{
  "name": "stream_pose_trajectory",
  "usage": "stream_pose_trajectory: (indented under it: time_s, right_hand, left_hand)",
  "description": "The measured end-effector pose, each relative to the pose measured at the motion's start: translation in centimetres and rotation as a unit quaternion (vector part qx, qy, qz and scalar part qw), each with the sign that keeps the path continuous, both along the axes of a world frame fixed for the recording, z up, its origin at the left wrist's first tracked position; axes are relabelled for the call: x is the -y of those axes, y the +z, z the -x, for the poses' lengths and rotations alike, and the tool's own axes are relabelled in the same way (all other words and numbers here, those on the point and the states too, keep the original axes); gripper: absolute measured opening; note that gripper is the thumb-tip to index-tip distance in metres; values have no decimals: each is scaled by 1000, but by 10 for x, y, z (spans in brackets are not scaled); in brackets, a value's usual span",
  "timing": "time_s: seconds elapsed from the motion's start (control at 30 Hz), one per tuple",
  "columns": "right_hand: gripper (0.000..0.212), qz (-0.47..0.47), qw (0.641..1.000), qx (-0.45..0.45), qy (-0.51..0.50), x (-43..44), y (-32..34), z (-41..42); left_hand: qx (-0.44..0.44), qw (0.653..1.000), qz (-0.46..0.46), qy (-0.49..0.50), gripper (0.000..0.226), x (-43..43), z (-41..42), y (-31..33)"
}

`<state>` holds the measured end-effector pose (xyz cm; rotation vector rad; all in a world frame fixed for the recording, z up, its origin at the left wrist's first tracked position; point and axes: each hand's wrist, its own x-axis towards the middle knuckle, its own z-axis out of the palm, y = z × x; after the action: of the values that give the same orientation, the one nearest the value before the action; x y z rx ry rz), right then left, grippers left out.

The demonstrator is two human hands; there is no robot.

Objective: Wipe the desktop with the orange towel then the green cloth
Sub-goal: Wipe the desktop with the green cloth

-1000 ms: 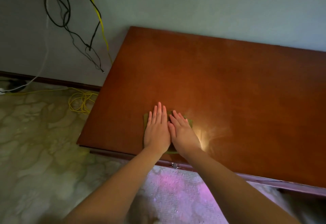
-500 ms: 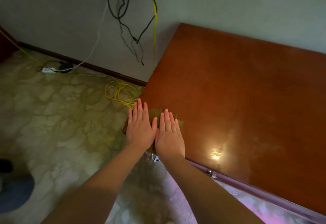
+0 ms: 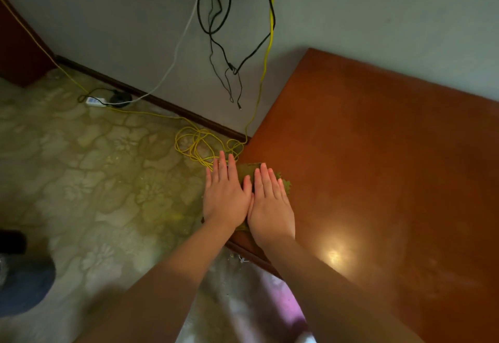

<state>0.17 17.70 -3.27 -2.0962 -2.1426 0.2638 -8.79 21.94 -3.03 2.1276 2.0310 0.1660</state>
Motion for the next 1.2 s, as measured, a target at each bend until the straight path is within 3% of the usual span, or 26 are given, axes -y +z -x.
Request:
stream_pose_trajectory:
  time_s: [0.23, 0.97, 1.1, 1.2]
  right_hand:
    - [79, 21, 999, -15, 22, -39, 2, -28]
    - [80, -1, 997, -44, 61, -217, 7, -128]
    - [55, 10, 996, -44, 71, -245, 9, -151]
    - [55, 12, 997, -33, 64, -265, 10, -171]
  left_hand:
    - [0, 999, -34, 7, 64, -36, -21, 1]
    - [45, 993, 46, 95, 51, -204, -127, 15]
    - [86, 987, -7, 137, 41, -226, -146, 11]
    - [-5, 991, -92, 95, 39, -242, -166, 9]
